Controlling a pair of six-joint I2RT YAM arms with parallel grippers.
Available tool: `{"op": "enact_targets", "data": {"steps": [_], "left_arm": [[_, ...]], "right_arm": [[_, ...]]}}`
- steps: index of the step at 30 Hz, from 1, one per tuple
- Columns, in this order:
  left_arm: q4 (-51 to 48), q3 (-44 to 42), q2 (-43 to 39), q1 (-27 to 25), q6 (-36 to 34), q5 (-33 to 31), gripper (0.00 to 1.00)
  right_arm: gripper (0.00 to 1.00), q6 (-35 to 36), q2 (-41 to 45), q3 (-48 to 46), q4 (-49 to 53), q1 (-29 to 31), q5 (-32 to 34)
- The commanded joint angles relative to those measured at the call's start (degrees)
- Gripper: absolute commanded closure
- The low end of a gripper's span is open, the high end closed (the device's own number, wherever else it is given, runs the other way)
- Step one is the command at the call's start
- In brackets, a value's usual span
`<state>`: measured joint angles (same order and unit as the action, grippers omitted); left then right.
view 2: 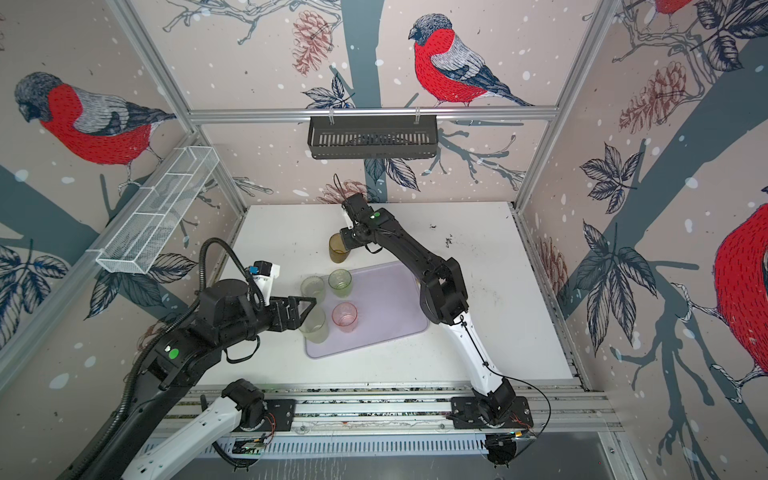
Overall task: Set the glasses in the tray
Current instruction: 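Lift the amber dotted glass and carry it over the tray's far edge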
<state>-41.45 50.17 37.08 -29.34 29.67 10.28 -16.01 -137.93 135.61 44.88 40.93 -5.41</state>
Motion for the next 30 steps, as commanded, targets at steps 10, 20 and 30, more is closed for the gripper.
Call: {"op": "enact_targets", "data": {"steps": [10, 20, 30], "left_arm": [[2.5, -2.7, -1.6, 0.0, 0.4, -0.1, 0.03], [4.0, -3.5, -0.7, -0.1, 0.1, 1.5, 0.03], [4.2, -3.1, -0.3, 0.0, 0.1, 1.4, 0.03]], "right_arm": [[1.00, 2.1, 8.2, -3.3, 3.1, 0.0, 5.0], [1.00, 3.8, 11.5, -3.4, 7.2, 0.6, 8.6], [1.00, 4.1, 13.2, -5.0, 10.9, 0.9, 11.1]]}}
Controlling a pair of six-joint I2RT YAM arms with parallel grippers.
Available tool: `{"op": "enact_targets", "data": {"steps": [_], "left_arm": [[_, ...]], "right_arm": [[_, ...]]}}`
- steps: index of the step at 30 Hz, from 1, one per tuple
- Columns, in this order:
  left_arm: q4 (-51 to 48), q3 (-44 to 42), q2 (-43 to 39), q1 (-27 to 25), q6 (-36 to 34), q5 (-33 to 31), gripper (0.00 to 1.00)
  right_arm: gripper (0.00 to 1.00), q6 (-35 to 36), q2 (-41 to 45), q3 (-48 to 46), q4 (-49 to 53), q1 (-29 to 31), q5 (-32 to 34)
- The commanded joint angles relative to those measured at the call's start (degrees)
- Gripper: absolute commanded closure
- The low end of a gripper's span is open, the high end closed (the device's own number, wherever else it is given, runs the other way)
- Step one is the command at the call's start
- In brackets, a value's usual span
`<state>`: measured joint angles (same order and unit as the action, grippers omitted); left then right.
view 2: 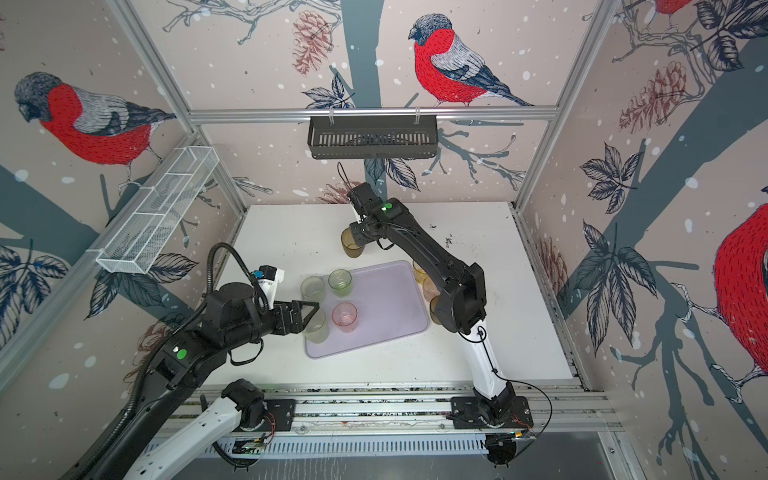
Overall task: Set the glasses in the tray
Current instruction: 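Lift the amber dotted glass and carry it over the tray's far edge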
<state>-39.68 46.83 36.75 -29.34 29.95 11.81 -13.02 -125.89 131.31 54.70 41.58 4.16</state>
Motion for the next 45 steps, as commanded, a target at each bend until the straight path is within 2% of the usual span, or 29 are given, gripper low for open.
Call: {"op": "enact_targets", "data": {"steps": [1, 20, 32, 45], "left_arm": [[2.4, 0.4, 0.1, 0.0, -0.2, -0.1, 0.03], [2.9, 1.9, 3.0, 0.0, -1.1, 0.4, 0.03], [4.6, 2.0, 4.2, 0.0, -1.6, 2.4, 0.03], [5.9, 1.7, 5.1, -0.1, -1.7, 3.5, 0.03]], "right_arm": [[1.00, 1.2, 1.6, -1.3, 1.0, 0.2, 1.7], [1.00, 2.2, 5.6, -6.1, 2.1, -0.5, 3.1], [1.00, 2.1, 11.6, -15.9, -0.3, -1.7, 3.5], [1.00, 1.9, 13.3, -22.6, -2.7, -2.7, 2.5]]}}
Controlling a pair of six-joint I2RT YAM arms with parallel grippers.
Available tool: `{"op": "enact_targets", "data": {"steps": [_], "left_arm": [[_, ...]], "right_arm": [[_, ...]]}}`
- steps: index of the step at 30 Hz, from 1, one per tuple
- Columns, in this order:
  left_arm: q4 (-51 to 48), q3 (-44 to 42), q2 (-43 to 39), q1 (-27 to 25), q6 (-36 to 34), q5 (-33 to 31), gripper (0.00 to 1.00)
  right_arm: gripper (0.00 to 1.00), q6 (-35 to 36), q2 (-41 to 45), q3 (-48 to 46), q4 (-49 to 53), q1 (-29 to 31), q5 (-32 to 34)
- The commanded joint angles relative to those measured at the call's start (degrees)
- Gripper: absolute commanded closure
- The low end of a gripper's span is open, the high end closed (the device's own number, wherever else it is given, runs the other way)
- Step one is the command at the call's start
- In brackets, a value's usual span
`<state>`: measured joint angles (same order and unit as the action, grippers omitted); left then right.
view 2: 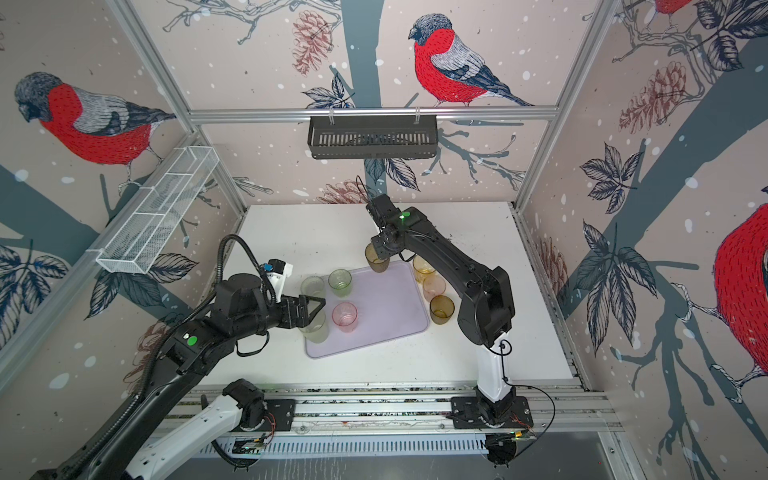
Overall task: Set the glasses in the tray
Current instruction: 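Lift the amber dotted glass and carry it over the tray's far edge, then lower the amber dotted glass onto the tray beside the green glass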
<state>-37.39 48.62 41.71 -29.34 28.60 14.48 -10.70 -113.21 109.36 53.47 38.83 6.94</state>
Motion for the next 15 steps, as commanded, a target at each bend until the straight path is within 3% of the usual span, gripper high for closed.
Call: {"op": "enact_targets", "data": {"steps": [1, 15], "left_arm": [[3.7, 0.0, 0.3, 0.0, -0.5, 0.9, 0.03], [3.5, -0.7, 0.5, -0.1, -0.8, 1.0, 0.03]], "right_arm": [[1.00, -0.4, 0.6, -1.1, -1.7, 0.0, -0.4], [1.00, 0.0, -3.1, -1.2, -2.8, 0.8, -2.4]]}}
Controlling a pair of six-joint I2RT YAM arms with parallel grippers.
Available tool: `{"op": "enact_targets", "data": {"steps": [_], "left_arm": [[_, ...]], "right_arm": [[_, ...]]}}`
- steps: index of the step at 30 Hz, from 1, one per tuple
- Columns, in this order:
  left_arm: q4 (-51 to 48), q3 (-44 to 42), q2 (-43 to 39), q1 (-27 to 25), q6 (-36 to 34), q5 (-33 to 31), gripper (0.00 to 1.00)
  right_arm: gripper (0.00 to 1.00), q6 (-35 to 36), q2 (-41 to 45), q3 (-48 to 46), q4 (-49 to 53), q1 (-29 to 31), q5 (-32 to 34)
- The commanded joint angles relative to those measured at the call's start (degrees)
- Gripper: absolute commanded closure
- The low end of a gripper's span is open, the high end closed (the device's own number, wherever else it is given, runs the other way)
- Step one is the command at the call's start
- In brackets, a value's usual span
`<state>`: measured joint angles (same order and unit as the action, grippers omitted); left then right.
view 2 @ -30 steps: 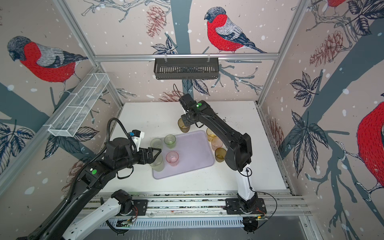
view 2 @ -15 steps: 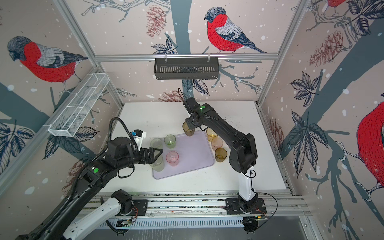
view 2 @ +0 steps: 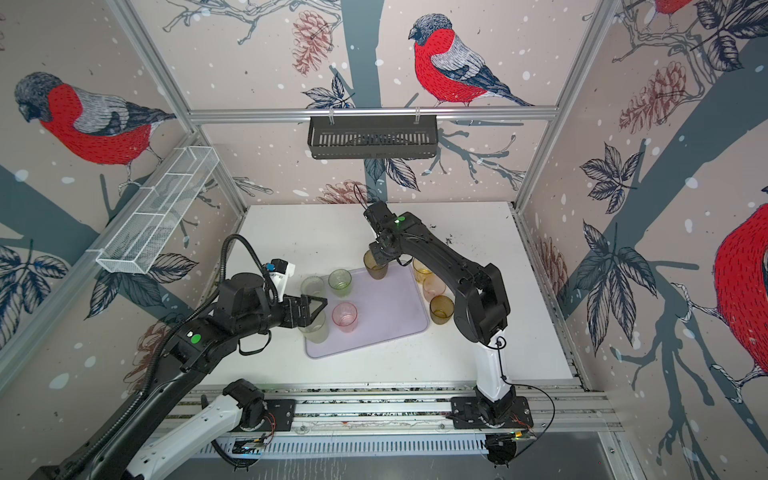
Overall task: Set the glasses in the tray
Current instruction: 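Lower the amber dotted glass onto the tray beside the green glass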
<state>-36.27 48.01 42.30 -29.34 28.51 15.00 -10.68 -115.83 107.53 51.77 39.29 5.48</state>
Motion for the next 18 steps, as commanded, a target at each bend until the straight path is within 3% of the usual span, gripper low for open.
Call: {"op": "enact_targets", "data": {"steps": [1, 18], "left_arm": [[2.6, -0.1, -0.1, -0.1, -0.7, 0.4, 0.03], [3.0, -0.3, -0.3, -0.1, 0.0, 0.5, 0.03]], "right_arm": [[1.00, 0.0, -0.8, 0.8, -0.9, 0.5, -1.0], [1.00, 0.2, -4.4, 1.6, -1.7, 2.2, -1.3]]}}
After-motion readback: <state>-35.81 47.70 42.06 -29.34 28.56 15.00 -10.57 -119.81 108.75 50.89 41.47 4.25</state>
